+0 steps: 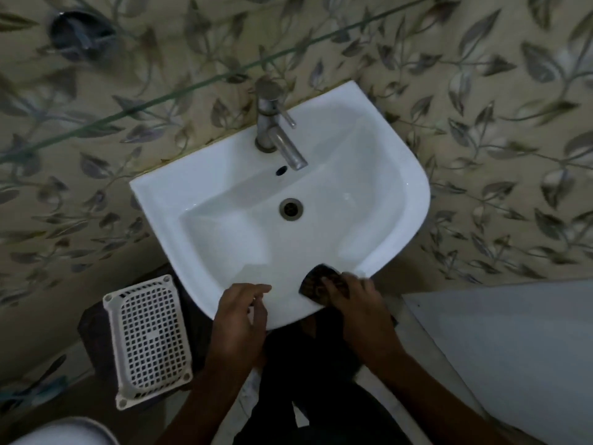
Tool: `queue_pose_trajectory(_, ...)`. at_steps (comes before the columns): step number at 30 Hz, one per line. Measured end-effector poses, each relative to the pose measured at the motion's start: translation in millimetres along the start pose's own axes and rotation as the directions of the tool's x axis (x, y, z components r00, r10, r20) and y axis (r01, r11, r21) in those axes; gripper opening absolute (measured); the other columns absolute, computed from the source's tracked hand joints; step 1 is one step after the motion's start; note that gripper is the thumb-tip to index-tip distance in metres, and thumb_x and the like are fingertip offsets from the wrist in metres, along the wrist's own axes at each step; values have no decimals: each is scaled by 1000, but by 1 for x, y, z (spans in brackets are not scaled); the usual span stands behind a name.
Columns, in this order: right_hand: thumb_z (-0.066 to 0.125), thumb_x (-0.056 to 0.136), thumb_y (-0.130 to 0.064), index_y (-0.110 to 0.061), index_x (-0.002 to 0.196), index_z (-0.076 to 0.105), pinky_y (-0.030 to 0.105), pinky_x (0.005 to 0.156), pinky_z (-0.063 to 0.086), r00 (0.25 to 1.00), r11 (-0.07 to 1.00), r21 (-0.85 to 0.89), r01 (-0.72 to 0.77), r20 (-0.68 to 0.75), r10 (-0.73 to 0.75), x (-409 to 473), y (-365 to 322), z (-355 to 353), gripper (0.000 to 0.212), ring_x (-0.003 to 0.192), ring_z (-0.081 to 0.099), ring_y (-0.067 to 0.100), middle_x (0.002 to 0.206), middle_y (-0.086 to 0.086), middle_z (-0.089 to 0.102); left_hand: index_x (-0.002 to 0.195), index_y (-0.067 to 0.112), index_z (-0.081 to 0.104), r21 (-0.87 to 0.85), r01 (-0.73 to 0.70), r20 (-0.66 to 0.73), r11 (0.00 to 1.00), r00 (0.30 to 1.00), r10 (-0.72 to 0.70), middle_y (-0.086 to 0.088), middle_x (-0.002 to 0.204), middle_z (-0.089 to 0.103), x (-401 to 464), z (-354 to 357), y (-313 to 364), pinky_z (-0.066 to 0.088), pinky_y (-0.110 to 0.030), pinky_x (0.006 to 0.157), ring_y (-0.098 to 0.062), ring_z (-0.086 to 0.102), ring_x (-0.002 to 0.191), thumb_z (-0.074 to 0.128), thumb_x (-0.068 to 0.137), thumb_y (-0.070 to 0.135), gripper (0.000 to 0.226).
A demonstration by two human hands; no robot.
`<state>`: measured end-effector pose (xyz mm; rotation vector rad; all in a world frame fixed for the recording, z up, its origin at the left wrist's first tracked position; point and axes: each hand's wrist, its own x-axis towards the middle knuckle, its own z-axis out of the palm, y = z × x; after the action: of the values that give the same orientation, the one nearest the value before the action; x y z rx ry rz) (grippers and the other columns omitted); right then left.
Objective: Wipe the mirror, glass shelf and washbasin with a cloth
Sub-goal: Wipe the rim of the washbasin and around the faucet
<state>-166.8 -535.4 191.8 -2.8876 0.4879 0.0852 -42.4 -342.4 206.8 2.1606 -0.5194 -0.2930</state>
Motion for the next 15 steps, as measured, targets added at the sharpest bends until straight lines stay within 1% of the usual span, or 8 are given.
queue_pose_trajectory(1, 42, 79, -15, -16, 132, 63, 37, 65, 52, 998, 998, 6, -67, -13, 67, 5, 19, -4, 56, 87, 55, 34, 121, 16, 61, 107, 26, 65, 6, -24, 9, 1000, 1000, 24, 10, 103, 61, 1, 12, 6, 48, -27, 87, -11, 56, 99, 48, 90, 14, 27)
queue_pose_trajectory(2, 38, 81, -14, -16, 133, 62, 38, 68, 52, 992, 992, 6, -122, -27, 122, 11, 36, -7, 57, 89, 53, 35, 122, 16, 59, 108, 24, 65, 8, -43, 7, 999, 999, 43, 9, 105, 61, 2, 24, 12, 48, -29, 89, -12, 56, 101, 50, 90, 11, 27)
queue_pose_trajectory(4, 47, 80, -6, -16, 134, 59, 42, 73, 53, 969, 971, 12, -238, -63, 239, 21, 61, -10, 56, 95, 51, 36, 125, 16, 55, 112, 20, 64, -3, -66, 24, 998, 998, 66, 8, 109, 57, 6, 46, 26, 46, -30, 95, -12, 53, 107, 54, 90, 5, 28)
queue_pose_trajectory(6, 56, 77, 0, -16, 133, 58, 45, 76, 54, 940, 947, 47, -319, -109, 322, 24, 66, -7, 59, 99, 49, 37, 127, 15, 51, 114, 20, 63, 7, -111, 78, 994, 991, 110, 8, 111, 55, 11, 63, 40, 42, -21, 98, -9, 50, 109, 56, 90, 2, 30)
queue_pose_trajectory(8, 49, 82, -9, -16, 134, 59, 46, 78, 55, 934, 941, 102, -322, -129, 334, 16, 48, -7, 53, 102, 51, 37, 128, 14, 51, 114, 20, 61, 6, -120, 162, 993, 980, 117, 8, 112, 55, 16, 78, 53, 35, -9, 97, -7, 49, 109, 54, 92, 5, 27)
queue_pose_trajectory(10, 35, 87, -27, -17, 135, 60, 45, 80, 56, 959, 957, 149, -249, -103, 266, 2, 25, -8, 55, 105, 55, 37, 131, 16, 56, 113, 21, 59, 7, -91, 243, 996, 966, 87, 8, 113, 54, 21, 92, 63, 29, -2, 94, -6, 46, 109, 51, 95, 12, 22)
queue_pose_trajectory(13, 31, 90, -40, -20, 137, 58, 43, 85, 55, 971, 956, 189, -226, -38, 237, -6, 19, -11, 58, 112, 54, 34, 136, 14, 56, 115, 22, 58, 3, -74, 302, 997, 951, 69, 11, 113, 53, 29, 107, 75, 33, -7, 93, -2, 43, 106, 47, 98, 19, 20)
queue_pose_trajectory(15, 37, 90, -33, -21, 138, 56, 39, 82, 54, 953, 944, 176, -278, -72, 294, 4, 42, -11, 54, 110, 50, 31, 133, 11, 55, 118, 22, 56, 3, -77, 313, 997, 947, 73, 11, 114, 52, 34, 111, 84, 36, -13, 91, -2, 43, 106, 48, 97, 18, 23)
